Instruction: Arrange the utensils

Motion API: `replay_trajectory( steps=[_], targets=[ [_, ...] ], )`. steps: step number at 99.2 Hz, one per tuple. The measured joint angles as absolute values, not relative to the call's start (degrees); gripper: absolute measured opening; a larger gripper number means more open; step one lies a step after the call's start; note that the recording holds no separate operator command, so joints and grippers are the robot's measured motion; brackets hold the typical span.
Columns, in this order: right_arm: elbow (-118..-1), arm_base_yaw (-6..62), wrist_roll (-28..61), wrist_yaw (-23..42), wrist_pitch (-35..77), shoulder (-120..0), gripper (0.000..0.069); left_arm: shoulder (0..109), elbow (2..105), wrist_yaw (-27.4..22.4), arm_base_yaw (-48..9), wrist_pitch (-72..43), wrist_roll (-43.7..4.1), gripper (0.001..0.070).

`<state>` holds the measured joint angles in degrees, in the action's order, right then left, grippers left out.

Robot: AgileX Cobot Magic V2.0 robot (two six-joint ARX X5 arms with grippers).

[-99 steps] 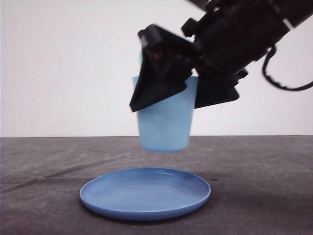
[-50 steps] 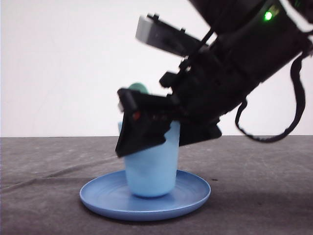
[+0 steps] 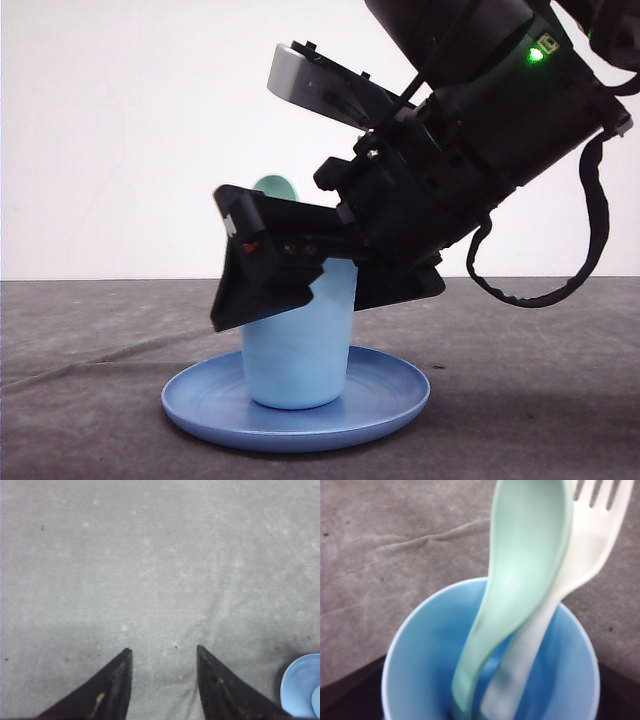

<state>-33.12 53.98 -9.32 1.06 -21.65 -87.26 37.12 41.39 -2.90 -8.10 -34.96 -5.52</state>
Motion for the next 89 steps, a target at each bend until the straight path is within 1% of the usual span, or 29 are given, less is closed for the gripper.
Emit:
replay_trajectory(
  steps=[5, 18, 33, 43, 59, 70, 89],
  targets=[
    [-33.12, 53.95, -9.37, 1.06, -20.53, -87.13, 0.068, 37.12, 41.39, -2.9, -8.1, -34.96, -5.52, 0.0229],
    [-33.12, 53.54, -9.45, 1.04, -14.15, -84.82, 0.0679, 37.12, 41.39, -2.9, -8.1, -34.98, -5.52, 0.0229],
    [-33.12, 51.86, -9.45, 0.89, -1.78, -78.19, 0.0679, 37.12, 41.36, -2.9, -8.1, -34.96, -5.52, 0.0229],
    [-33.17, 49.12, -9.45, 1.17, 7.73, -72.51, 0.0679, 37.12, 41.39, -2.9, -8.1, -34.98, -5.52, 0.0229],
    [-35.09, 41.41, -9.43, 1.32, 22.11, -62.59, 0.0679, 37.12, 41.39, -2.9, -8.1, -34.96, -5.52, 0.0229],
    [-38.13, 33.89, -9.45, 1.32, 30.59, -56.03, 0.0679, 37.12, 41.39, -2.9, -8.1, -34.96, -5.52, 0.0229],
    [-43.27, 21.67, -9.41, 1.52, 42.68, -48.9, 0.0679, 37.12, 41.39, -2.9, -8.1, -34.96, -5.52, 0.0229]
  ],
)
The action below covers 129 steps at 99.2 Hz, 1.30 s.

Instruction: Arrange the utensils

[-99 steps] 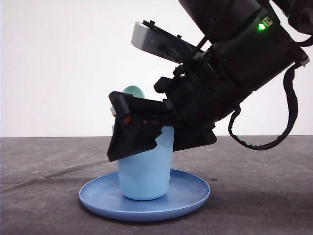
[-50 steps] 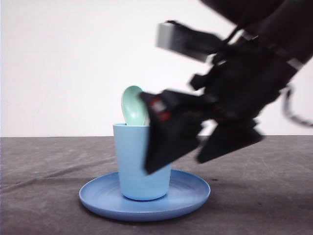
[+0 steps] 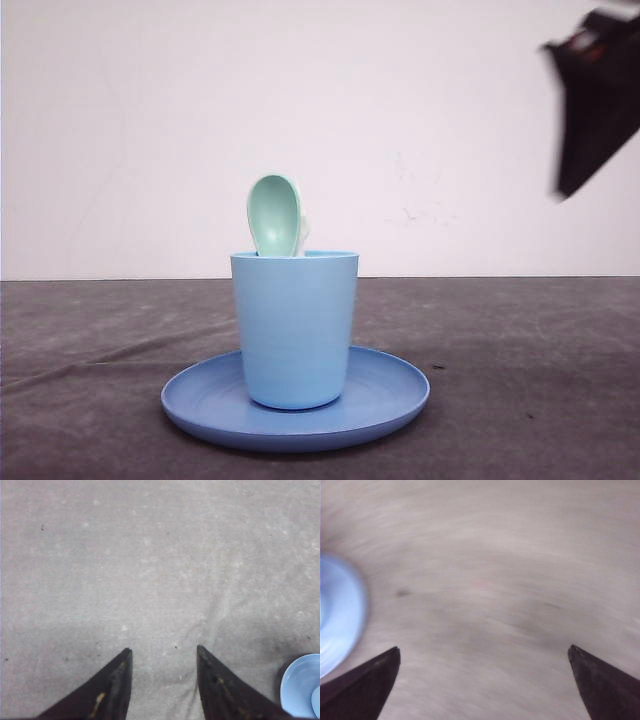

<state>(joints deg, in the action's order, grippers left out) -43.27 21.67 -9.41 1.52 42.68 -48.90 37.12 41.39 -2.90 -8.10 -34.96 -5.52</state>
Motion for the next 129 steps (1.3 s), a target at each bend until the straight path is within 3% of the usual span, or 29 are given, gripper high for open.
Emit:
replay_trajectory(
  steps=[20, 60, 65, 74, 80, 86, 99, 129],
  targets=[
    [-46.02, 15.18, -9.41, 1.39, 47.75, -43.79, 0.0679, 37.12, 41.39, -2.9, -8.1, -34.96, -5.52, 0.0229],
    [-46.02, 14.87, -8.91, 1.39, 48.64, -42.94, 0.0671, 37.12, 41.36, -2.9, -8.1, -34.98, -5.52, 0.0228],
    [-46.02, 14.87, -8.93, 1.39, 48.64, -42.94, 0.0592, 37.12, 41.39, -2.9, -8.1, -34.98, -5.5, 0.0207],
    [-46.02, 14.83, -8.86, 1.48, 48.64, -42.94, 0.0322, 37.12, 41.39, -2.9, -8.1, -34.98, -5.5, 0.0077],
    [-46.02, 14.83, -8.82, 1.5, 48.62, -42.94, 0.0151, 37.12, 41.39, -2.9, -8.1, -34.98, -5.5, 0.0035],
    [-46.02, 14.83, -8.8, 1.58, 48.6, -42.94, 0.0061, 37.12, 41.39, -2.9, -8.1, -35.0, -5.41, 0.002],
    [-46.02, 14.83, -8.8, 2.2, 49.06, -42.94, 0.0008, 37.12, 41.39, -2.9, -8.1, -35.05, -5.34, 0.0014],
    [-46.02, 14.83, -8.8, 2.2, 46.46, -42.94, 0.0004, 37.12, 41.39, -2.9, -8.1, -35.05, -5.34, 0.0014]
  ],
)
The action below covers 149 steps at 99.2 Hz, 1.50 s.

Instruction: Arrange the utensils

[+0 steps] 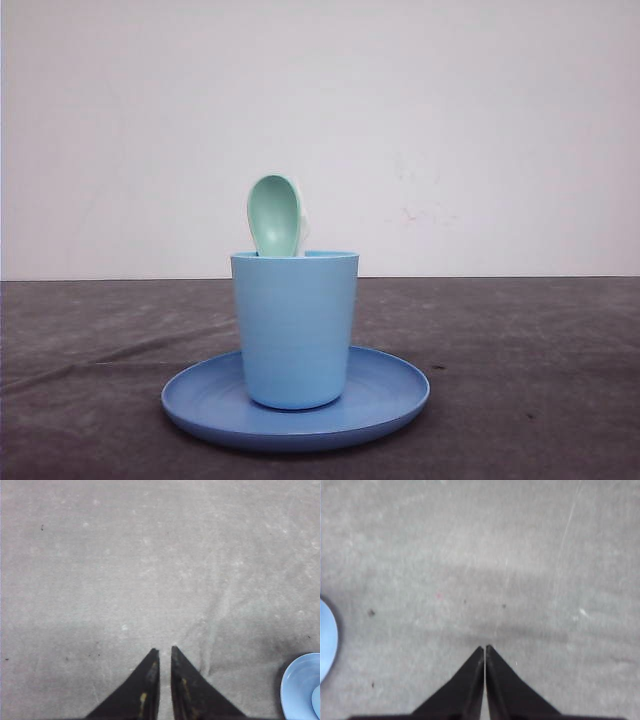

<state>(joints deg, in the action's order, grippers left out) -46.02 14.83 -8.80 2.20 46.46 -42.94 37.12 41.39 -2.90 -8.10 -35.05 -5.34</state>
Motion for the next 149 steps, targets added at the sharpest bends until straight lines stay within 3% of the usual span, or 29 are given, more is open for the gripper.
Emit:
replay_trajectory(
  steps=[25, 39, 47, 87, 112, 149],
  targets=[
    [-46.02, 14.83, -8.8, 2.2, 42.61, -42.96, 0.0004, 37.1, 41.36, -2.66, -8.1, -34.98, -5.26, 0.0014],
    [-46.02, 14.83, -8.8, 2.22, 40.6, -42.96, 0.0004, 33.41, 39.48, 4.49, -7.29, -34.39, -3.49, 0.0014],
    [-46.02, 14.81, -8.8, 2.24, 39.2, -42.96, 0.0004, 27.99, 35.97, 5.65, -6.0, -33.93, -3.05, 0.0014],
    [-46.02, 14.81, -8.8, 2.44, 33.28, -43.0, 0.0003, 0.19, 8.99, 3.53, -4.51, -18.28, -3.05, 0.0014],
    [-46.02, 14.76, -8.8, 2.46, 29.69, -43.0, 0.0003, 0.34, 2.22, 1.41, -4.51, -11.49, -3.11, 0.0014],
    [-46.02, 14.76, -8.8, 2.48, 26.41, -43.0, 0.0003, 0.25, 1.85, 1.17, -4.51, -10.59, -3.14, 0.0014]
  ],
)
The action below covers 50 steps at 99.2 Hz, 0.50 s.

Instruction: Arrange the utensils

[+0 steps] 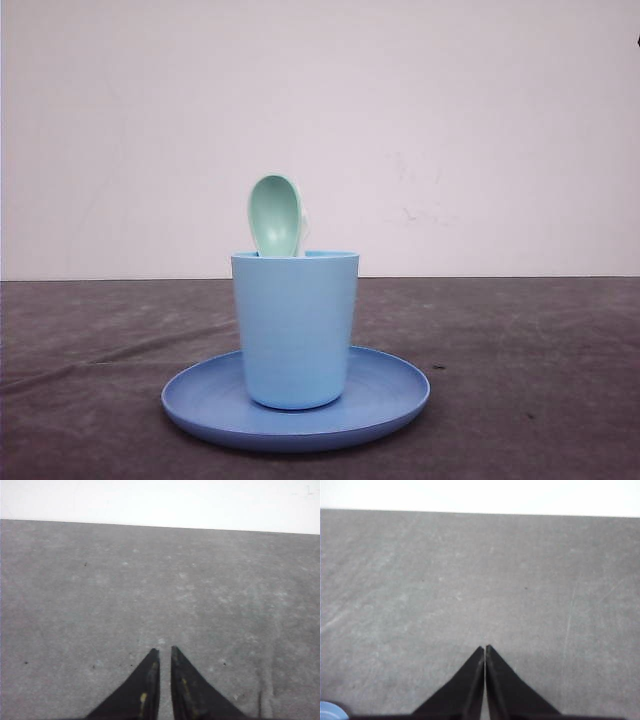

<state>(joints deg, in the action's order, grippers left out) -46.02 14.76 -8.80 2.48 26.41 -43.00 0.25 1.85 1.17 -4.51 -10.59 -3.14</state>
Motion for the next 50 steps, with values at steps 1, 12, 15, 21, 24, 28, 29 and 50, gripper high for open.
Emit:
replay_trajectory(
  steps=[1, 12, 15, 21, 24, 28, 29, 50],
  targets=[
    [-46.02, 14.76, -8.8, 2.48, 26.33, -42.98, 0.0003, 0.25, 1.85, 1.17, -4.51, -10.59, -3.14, 0.0014],
    [-46.02, 14.76, -8.8, 2.55, 26.02, -43.0, 0.0003, 0.25, 1.85, 1.17, -4.51, -10.59, -3.14, 0.0014],
    [-46.02, 14.76, -8.8, 2.57, 26.0, -43.0, 0.0003, 0.25, 1.85, 1.17, -4.51, -10.59, -3.14, 0.0014],
    [-46.02, 14.76, -8.8, 2.57, 26.0, -42.98, 0.0003, 0.25, 1.85, 1.17, -4.51, -10.59, -3.14, 0.0014],
    [-46.02, 14.76, -8.8, 2.57, 26.0, -43.0, 0.0003, 0.25, 1.85, 1.17, -4.51, -10.59, -3.14, 0.0014],
    [-46.02, 14.76, -8.8, 2.57, 25.98, -43.0, 0.0003, 0.25, 1.85, 1.17, -4.51, -10.59, -3.14, 0.0014],
    [-46.02, 14.76, -8.8, 2.57, 25.98, -43.0, 0.0003, 0.25, 1.85, 1.17, -4.51, -10.59, -3.14, 0.0014],
    [-46.02, 14.76, -8.8, 2.57, 25.93, -42.98, 0.0003, 0.25, 1.85, 1.17, -4.51, -10.59, -3.14, 0.0014]
  ],
)
